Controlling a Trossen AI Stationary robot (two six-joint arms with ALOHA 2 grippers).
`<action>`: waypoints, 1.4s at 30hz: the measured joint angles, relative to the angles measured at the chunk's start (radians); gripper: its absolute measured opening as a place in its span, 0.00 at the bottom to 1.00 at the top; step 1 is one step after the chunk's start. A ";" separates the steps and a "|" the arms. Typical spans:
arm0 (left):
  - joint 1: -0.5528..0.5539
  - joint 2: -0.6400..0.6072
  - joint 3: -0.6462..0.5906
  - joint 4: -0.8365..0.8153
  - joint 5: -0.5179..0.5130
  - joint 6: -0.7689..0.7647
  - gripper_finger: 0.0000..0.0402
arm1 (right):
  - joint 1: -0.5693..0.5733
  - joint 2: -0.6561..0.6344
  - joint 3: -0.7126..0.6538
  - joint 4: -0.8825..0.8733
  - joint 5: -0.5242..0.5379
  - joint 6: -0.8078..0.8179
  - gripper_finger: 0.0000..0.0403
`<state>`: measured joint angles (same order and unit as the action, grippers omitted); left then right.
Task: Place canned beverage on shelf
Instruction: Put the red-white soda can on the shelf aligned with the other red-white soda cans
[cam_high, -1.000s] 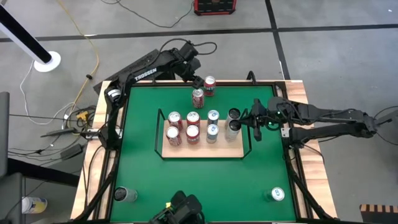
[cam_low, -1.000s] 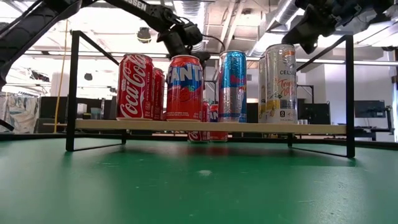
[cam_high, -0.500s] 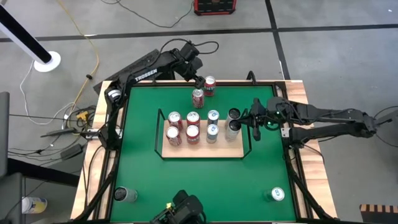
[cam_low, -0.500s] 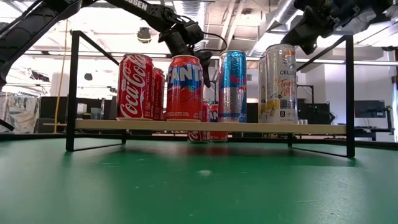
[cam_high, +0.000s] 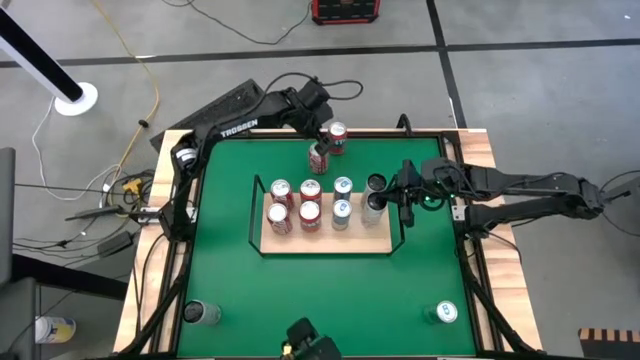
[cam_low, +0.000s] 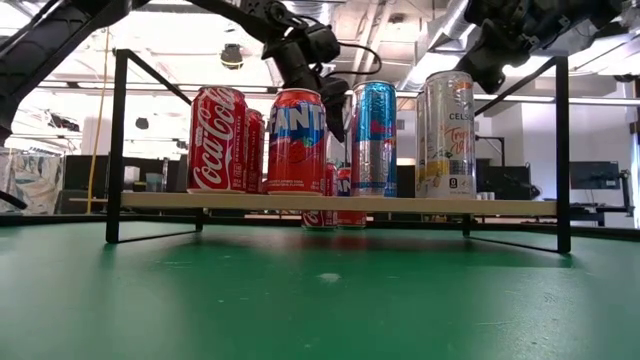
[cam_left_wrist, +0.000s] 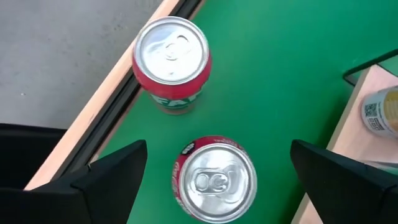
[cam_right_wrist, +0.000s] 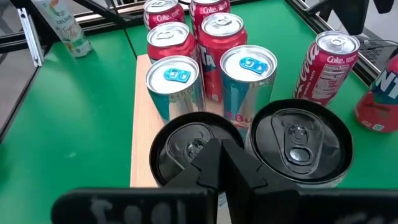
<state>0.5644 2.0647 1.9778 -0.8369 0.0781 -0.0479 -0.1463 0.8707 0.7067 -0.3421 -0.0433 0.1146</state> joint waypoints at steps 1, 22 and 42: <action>-0.005 0.000 0.000 -0.001 -0.008 0.000 0.95 | 0.000 0.000 0.000 -0.001 0.000 -0.001 0.10; -0.010 -0.002 -0.139 0.048 -0.025 0.028 0.95 | 0.000 -0.271 0.000 -0.044 -0.007 -0.040 0.10; -0.015 -0.002 -0.198 0.092 -0.017 0.040 0.87 | 0.000 -0.275 0.000 -0.058 -0.008 -0.036 0.10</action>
<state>0.5495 2.0624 1.7802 -0.7450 0.0611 -0.0074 -0.1459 0.5953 0.7067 -0.4004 -0.0513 0.0788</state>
